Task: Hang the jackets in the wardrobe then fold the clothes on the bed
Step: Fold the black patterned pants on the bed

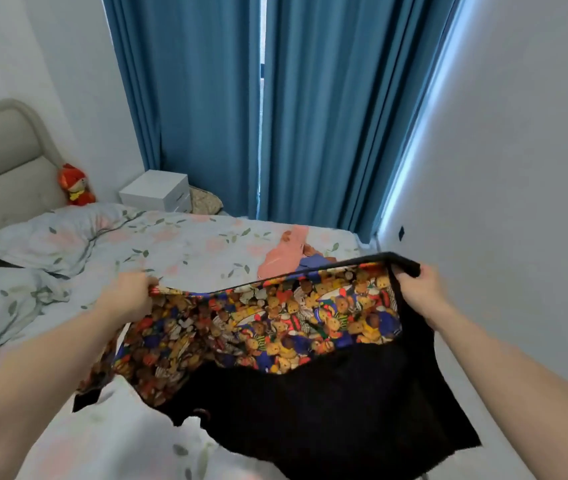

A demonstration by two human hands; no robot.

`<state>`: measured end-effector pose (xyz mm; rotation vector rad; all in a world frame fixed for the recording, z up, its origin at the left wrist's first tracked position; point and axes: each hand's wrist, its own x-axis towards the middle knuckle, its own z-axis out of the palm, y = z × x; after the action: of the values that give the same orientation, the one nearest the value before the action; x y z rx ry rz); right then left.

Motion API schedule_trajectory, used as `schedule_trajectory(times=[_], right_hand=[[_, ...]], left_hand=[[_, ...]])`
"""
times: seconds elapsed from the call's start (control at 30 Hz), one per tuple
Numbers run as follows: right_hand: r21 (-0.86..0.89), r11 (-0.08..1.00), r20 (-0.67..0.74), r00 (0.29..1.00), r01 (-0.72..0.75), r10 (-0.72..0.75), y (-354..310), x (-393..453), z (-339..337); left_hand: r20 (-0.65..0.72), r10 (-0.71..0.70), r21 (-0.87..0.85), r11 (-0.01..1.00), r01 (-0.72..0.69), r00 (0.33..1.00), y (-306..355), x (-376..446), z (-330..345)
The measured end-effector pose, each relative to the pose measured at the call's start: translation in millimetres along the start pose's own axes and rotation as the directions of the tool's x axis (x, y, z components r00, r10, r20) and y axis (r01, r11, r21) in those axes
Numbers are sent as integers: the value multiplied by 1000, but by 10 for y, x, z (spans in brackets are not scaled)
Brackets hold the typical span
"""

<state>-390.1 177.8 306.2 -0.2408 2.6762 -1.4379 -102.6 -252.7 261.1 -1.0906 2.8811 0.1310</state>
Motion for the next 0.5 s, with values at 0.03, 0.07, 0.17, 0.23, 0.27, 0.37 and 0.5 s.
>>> schedule_trajectory(times=[0.03, 0.07, 0.17, 0.23, 0.27, 0.37, 0.5], right_hand=[[-14, 998, -82, 995, 57, -57, -342, 132, -134], [-23, 995, -160, 982, 102, -104, -668, 251, -280], [-40, 970, -354, 904, 239, -238, -1626, 489, -788], [-61, 948, -459, 835, 312, -304, -2167, 521, -1087], [-73, 934, -501, 797, 350, -338, -2410, 505, -1227], [-153, 869, -607, 649, 471, -459, -3011, 367, -1592], [-267, 735, -657, 440, 623, -612, -3426, 91, -1827]], left_hand=[[-82, 11, -59, 998, -16, 997, 67, 213, -228], [-159, 26, -129, 990, -47, 987, 149, 401, -477], [-331, 32, -265, 956, -125, 943, 429, 845, -1303], [-435, 20, -299, 940, -165, 900, 563, 1029, -1829], [-488, 8, -318, 930, -186, 873, 612, 1100, -2073], [-586, -1, -368, 891, -265, 811, 714, 1255, -2691], [-629, 46, -348, 876, -334, 776, 704, 1304, -3162]])
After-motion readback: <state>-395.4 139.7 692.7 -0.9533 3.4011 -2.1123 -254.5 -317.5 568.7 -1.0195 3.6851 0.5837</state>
